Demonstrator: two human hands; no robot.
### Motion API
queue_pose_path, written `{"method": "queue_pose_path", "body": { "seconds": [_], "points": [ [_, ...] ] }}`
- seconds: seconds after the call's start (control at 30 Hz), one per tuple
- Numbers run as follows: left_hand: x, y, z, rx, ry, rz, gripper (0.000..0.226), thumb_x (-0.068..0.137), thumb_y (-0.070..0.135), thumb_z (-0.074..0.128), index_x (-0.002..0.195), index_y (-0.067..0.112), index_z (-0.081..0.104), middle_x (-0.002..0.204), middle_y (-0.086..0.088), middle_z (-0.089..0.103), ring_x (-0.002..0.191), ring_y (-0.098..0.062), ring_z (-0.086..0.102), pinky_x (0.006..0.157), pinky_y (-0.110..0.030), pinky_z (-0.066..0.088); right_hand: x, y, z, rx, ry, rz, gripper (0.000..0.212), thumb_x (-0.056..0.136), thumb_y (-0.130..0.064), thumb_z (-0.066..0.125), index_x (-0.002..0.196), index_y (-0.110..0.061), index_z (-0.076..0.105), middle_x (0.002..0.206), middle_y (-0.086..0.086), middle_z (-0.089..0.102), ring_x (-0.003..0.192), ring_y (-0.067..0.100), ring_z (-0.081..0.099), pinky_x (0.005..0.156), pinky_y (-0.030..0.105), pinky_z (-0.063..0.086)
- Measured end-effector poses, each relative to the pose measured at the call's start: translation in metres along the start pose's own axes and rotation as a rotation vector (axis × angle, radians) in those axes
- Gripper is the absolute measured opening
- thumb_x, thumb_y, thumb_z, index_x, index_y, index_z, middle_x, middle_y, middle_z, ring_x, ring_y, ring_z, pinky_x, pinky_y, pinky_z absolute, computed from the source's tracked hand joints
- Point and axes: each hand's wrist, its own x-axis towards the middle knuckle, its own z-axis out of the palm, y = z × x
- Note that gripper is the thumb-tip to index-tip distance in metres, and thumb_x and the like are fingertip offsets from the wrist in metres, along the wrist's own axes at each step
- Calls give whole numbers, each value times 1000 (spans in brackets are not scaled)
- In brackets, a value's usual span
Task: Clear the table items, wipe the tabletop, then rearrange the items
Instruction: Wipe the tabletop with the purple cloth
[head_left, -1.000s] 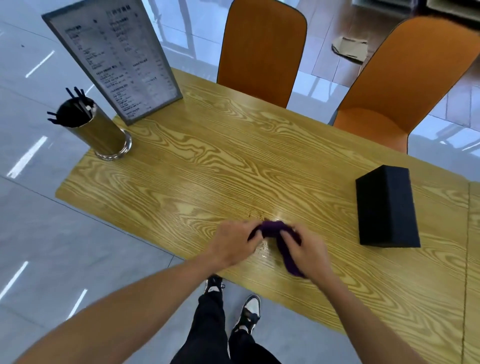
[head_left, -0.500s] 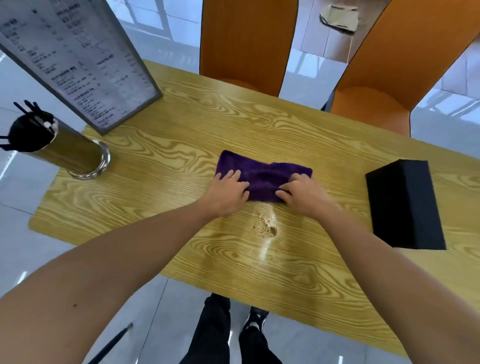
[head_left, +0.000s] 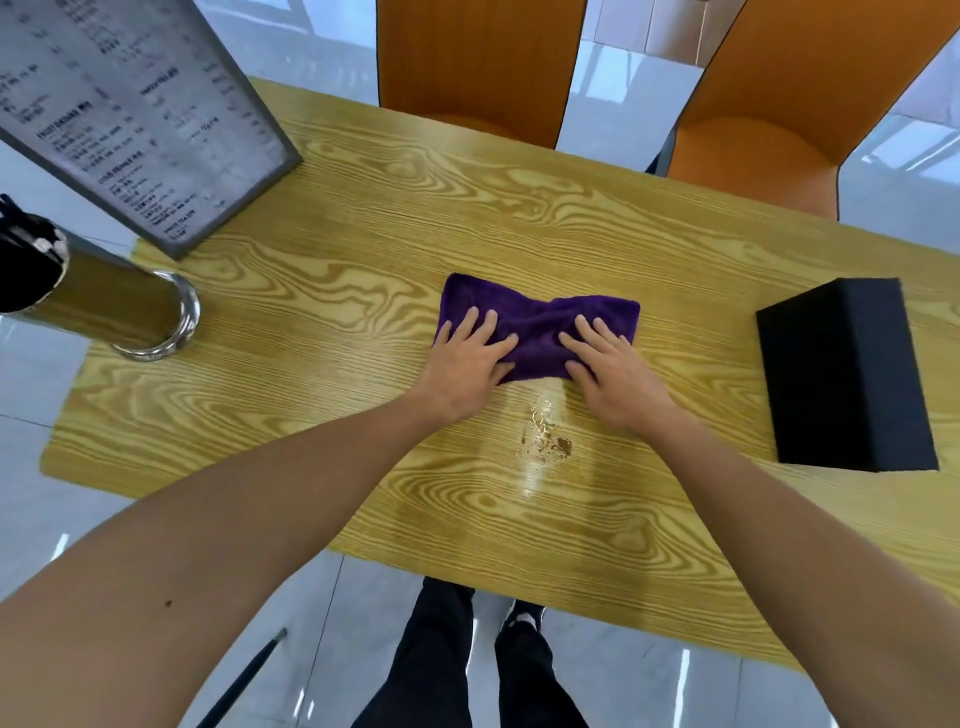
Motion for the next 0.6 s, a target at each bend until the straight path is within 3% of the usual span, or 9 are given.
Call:
{"method": "queue_pose_path", "body": {
  "seconds": [0.1, 0.17, 0.33, 0.4, 0.53, 0.6],
  "points": [
    [-1, 3, -11, -98, -32, 2, 45, 106, 43, 35, 145, 26, 49, 163, -4, 29, 153, -26, 17, 121, -48, 19, -2, -3, -7, 200, -18, 52, 47, 108, -35, 37, 154, -21, 40, 166, -4, 20, 156, 16, 8, 126, 38, 7],
    [-5, 6, -20, -151, -86, 3, 46, 106, 43, 35, 142, 20, 53, 161, -3, 33, 152, -20, 20, 121, -45, 21, -9, -8, -14, 277, -48, 82, 49, 109, -31, 39, 155, -16, 37, 165, -2, 25, 155, 14, 12, 123, 31, 6],
    [-31, 24, -23, -252, -217, -77, 57, 107, 46, 32, 155, 16, 33, 163, -9, 25, 152, -18, 21, 123, -32, 11, -32, -8, -11, 374, -156, 144, 51, 108, -39, 40, 157, -26, 34, 165, -6, 20, 154, 14, 14, 119, 24, 7],
    [-44, 37, -12, -264, -228, -85, 58, 107, 45, 31, 156, 15, 30, 164, -10, 24, 152, -16, 18, 123, -33, 10, -46, -8, 2, 401, -167, 97, 52, 108, -35, 40, 157, -22, 32, 162, -11, 20, 153, 7, 11, 118, 21, 3],
    [-67, 65, 15, -255, -200, -69, 56, 107, 42, 31, 155, 13, 32, 164, -1, 25, 153, -13, 10, 124, -38, 10, -73, -10, 36, 364, -174, -14, 52, 108, -32, 40, 157, -16, 32, 166, -4, 23, 153, 7, 6, 126, 38, 2],
    [-78, 76, 27, -211, -191, -60, 53, 107, 42, 29, 154, 17, 34, 165, 4, 22, 154, -13, 8, 124, -42, 11, -86, -11, 48, 326, -158, -49, 50, 109, -32, 38, 157, -21, 32, 166, -4, 22, 155, 12, 6, 125, 38, 3]
  ]
}}
